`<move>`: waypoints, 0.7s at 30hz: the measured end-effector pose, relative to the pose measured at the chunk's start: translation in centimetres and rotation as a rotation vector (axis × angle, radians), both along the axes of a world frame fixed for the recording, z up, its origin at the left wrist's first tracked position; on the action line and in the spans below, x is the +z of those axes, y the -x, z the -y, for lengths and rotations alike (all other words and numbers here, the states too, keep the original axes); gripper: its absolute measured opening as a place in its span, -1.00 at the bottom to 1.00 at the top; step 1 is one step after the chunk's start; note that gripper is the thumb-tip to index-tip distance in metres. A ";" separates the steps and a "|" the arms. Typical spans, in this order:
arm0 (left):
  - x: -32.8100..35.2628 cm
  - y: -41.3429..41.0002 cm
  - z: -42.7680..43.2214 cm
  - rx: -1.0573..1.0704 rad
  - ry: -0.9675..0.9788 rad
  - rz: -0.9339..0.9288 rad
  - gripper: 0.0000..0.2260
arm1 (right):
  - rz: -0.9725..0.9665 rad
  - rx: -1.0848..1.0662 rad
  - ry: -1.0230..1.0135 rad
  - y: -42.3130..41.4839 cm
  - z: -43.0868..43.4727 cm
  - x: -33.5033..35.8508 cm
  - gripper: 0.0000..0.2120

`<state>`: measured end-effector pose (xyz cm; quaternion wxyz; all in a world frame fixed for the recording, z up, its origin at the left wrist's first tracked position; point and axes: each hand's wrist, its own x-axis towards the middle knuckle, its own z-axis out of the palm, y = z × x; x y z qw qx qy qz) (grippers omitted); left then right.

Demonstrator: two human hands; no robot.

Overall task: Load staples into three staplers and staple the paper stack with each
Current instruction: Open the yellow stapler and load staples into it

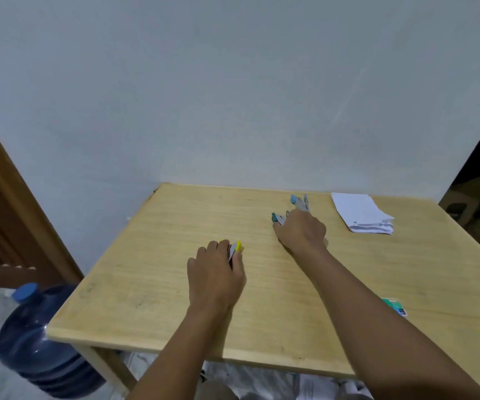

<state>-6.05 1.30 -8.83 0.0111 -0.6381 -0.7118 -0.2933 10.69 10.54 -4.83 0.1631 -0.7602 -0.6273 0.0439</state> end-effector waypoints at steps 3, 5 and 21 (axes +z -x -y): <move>-0.1 0.0 -0.2 0.006 0.006 -0.006 -0.73 | -0.058 -0.020 0.022 0.4 -2.0 0.2 -0.69; -0.2 0.0 -0.3 0.009 0.004 -0.005 -0.73 | -0.112 -0.013 0.041 0.5 -3.1 0.3 -0.68; -0.3 0.0 -0.4 -0.004 -0.005 0.019 -0.71 | -0.382 0.129 -0.020 -0.8 -0.7 -0.8 -0.86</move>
